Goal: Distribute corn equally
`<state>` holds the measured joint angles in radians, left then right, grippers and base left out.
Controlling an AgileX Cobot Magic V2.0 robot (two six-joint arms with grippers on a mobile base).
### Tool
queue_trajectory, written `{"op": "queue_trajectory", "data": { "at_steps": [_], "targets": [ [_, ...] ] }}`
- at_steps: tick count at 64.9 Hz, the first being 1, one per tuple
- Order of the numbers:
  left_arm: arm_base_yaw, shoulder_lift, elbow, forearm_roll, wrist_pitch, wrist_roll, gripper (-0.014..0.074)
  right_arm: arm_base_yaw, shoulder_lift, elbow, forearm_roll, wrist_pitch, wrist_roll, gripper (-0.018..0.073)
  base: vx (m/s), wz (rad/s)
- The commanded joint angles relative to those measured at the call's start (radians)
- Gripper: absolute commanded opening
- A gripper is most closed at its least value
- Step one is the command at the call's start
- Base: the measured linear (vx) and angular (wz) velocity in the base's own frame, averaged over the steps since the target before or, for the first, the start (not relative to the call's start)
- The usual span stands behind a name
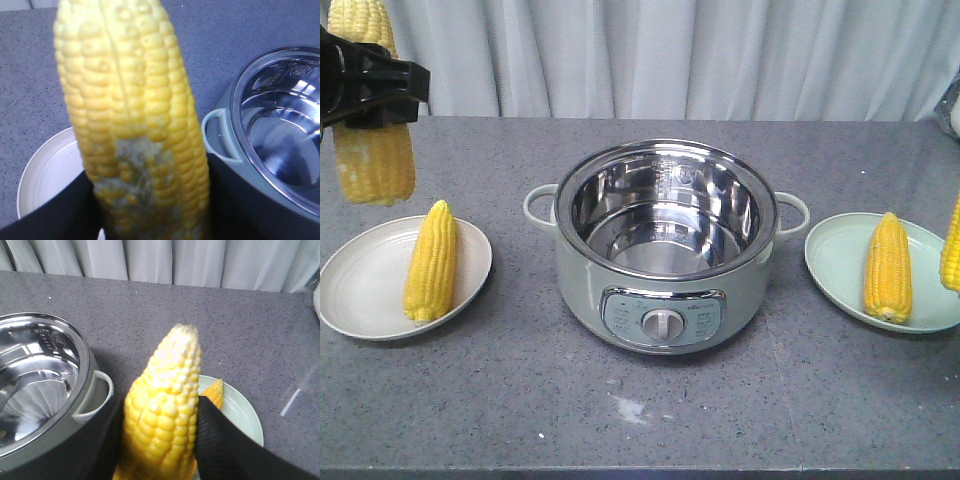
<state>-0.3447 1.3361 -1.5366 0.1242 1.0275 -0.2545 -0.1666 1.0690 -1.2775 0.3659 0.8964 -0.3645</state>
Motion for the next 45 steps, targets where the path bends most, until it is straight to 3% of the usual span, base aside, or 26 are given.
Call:
{"op": "queue_trajectory", "data": {
  "at_steps": [1, 45],
  "targets": [
    [0.001, -0.028, -0.025, 0.002, -0.058, -0.007, 0.0072, -0.007, -0.016, -0.025, 0.015, -0.065, -0.003, 0.0193, 0.0, -0.02],
    [0.001, -0.028, -0.025, 0.002, -0.059, -0.007, 0.0072, -0.007, -0.016, -0.025, 0.015, -0.065, -0.003, 0.0193, -0.02, -0.08]
  ]
}}
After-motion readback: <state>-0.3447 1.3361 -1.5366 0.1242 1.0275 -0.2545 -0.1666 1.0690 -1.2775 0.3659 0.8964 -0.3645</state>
